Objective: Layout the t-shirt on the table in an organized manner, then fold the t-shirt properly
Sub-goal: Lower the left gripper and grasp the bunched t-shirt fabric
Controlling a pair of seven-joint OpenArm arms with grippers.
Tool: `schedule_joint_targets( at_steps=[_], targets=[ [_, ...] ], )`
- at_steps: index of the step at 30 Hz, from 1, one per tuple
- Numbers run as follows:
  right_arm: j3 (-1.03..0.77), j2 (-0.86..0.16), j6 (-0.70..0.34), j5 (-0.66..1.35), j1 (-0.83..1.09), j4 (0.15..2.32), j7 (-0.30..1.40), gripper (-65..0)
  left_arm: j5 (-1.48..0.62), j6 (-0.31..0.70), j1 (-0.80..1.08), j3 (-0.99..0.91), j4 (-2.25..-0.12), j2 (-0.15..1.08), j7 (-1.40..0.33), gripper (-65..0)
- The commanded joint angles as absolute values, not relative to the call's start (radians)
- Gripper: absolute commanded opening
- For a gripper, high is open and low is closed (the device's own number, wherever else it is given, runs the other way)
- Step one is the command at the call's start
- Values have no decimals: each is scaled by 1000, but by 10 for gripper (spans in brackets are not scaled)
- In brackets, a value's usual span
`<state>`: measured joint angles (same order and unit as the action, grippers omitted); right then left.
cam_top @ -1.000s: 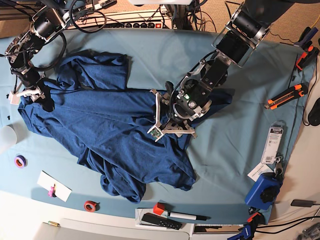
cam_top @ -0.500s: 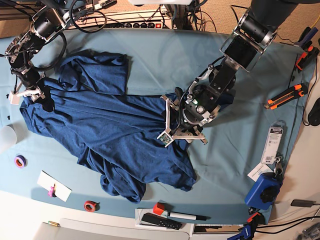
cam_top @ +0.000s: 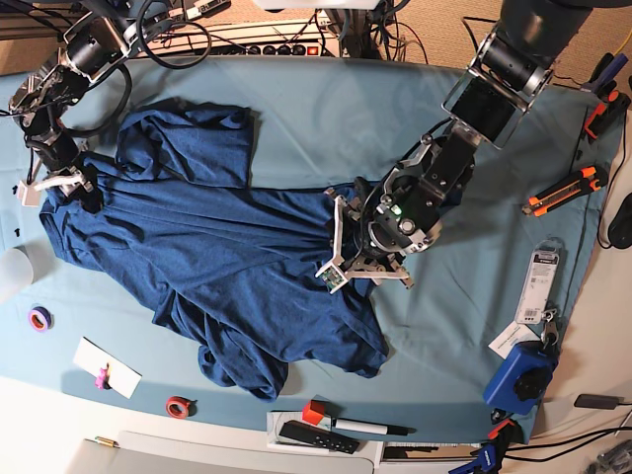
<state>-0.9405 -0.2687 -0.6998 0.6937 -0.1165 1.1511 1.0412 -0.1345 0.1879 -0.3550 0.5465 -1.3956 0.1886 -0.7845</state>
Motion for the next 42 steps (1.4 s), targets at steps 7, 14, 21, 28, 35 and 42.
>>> schedule_joint_targets(
  at_steps=[7,14,21,28,35,42],
  targets=[
    [-942,-291,-628,537,-127,1165,1000,-609,-162,212,-392,538,-1412,186,-776,-370],
    [-942,-291,-548,439,-127,1165,965,-633,-270,268,-433,538,-1412,185,-812,-369],
    [-942,-291,-549,440,-127,1165,965,-633,-226,246,-435,538,-1412,186,-793,-370],
    [-942,-291,-549,439,-127,1165,966,-633,-192,229,-436,538,-1412,186,-794,-370],
    [-942,-291,-549,433,-127,1165,965,-633,-373,290,-455,508,-1412,185,-838,-370],
    [-942,-291,-549,433,-127,1165,965,-633,-404,298,-453,349,-1412,181,-809,-370]
  ],
)
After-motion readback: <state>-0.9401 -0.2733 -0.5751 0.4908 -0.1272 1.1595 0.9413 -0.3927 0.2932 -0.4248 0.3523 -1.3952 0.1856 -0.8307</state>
